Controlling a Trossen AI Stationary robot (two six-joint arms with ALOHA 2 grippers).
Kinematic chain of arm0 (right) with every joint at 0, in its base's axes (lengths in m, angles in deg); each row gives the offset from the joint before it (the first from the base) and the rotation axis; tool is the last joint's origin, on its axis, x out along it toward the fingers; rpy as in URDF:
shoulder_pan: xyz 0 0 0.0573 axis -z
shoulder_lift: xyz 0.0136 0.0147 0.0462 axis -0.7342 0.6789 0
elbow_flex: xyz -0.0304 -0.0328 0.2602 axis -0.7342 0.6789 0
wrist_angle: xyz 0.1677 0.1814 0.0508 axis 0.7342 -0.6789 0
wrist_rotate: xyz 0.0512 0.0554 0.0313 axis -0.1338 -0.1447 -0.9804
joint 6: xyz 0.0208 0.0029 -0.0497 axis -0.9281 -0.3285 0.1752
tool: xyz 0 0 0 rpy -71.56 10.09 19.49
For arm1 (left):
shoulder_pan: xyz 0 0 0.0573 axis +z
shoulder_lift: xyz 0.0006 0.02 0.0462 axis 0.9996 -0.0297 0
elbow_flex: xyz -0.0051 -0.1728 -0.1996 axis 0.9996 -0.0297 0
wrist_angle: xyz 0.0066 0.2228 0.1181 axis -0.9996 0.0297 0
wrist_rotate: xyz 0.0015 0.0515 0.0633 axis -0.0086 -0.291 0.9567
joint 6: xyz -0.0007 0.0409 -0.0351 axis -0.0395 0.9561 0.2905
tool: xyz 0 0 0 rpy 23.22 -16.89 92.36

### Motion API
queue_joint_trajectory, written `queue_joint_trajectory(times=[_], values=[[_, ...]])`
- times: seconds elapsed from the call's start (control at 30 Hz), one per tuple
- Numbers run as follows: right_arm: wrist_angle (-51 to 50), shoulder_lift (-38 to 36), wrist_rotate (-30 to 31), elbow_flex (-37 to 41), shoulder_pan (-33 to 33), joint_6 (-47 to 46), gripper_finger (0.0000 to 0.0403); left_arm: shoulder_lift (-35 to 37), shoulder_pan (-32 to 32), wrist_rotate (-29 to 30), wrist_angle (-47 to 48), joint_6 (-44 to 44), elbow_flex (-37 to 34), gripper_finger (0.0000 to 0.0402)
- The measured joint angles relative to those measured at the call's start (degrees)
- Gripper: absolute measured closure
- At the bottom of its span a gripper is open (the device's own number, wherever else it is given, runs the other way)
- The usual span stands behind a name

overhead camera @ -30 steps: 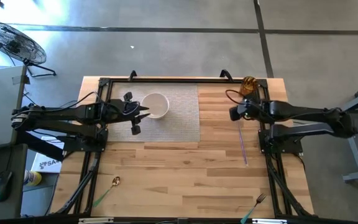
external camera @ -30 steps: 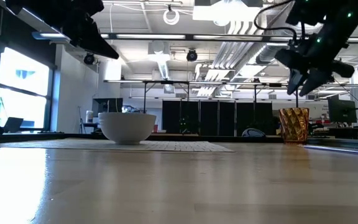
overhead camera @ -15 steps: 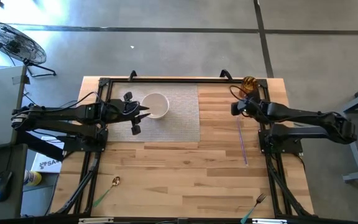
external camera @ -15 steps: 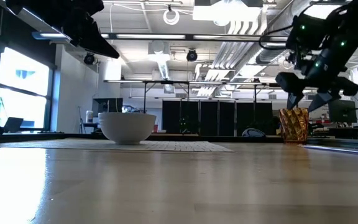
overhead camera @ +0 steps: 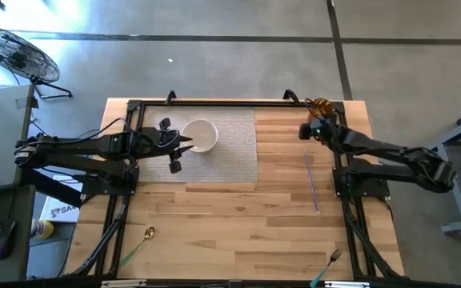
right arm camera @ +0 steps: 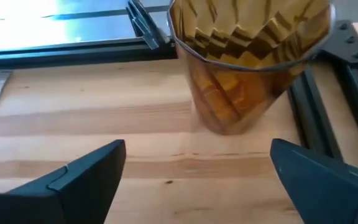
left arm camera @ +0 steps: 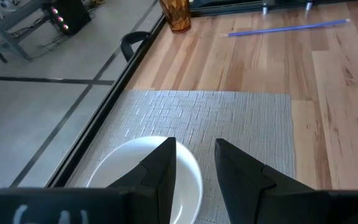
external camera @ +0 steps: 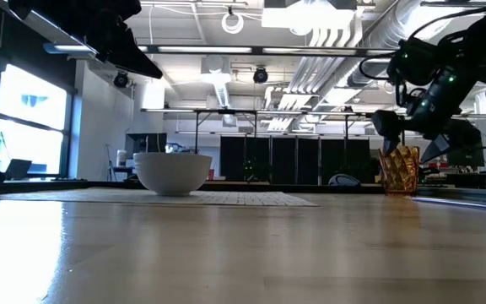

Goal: Pick & Place Utensil
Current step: Put the brown cup on the top right of the white bowl

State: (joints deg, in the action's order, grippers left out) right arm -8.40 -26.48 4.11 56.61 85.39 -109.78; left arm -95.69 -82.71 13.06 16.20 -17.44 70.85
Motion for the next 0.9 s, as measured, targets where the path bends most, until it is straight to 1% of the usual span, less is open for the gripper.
queue_joint_trajectory(times=[0.1,0.3,0.53,0.7,0.9], values=[[3.65,3.22,1.12,-0.04,1.66,1.52,0.0007,0.0,0.0,0.0,0.0,0.0,0.0,0.0293],[9.88,11.06,7.51,-0.04,3.65,1.89,0.0003,0.0,0.0,0.0,0.07,-0.33,0.0,0.0293],[16.23,18.65,11.12,-0.04,5.22,0.56,0.0003,0.0,0.01,-0.26,0.17,-0.33,0.01,0.0293],[21.79,22.63,14.47,-0.06,6.11,-0.43,0.0003,0.0,0.0,-2.96,0.2,-0.35,0.02,0.0293],[24.39,25.05,17.92,-0.07,5.55,-2.01,0.0003,0.0,0.0,-3.15,0.17,-0.33,0.02,0.0293]])
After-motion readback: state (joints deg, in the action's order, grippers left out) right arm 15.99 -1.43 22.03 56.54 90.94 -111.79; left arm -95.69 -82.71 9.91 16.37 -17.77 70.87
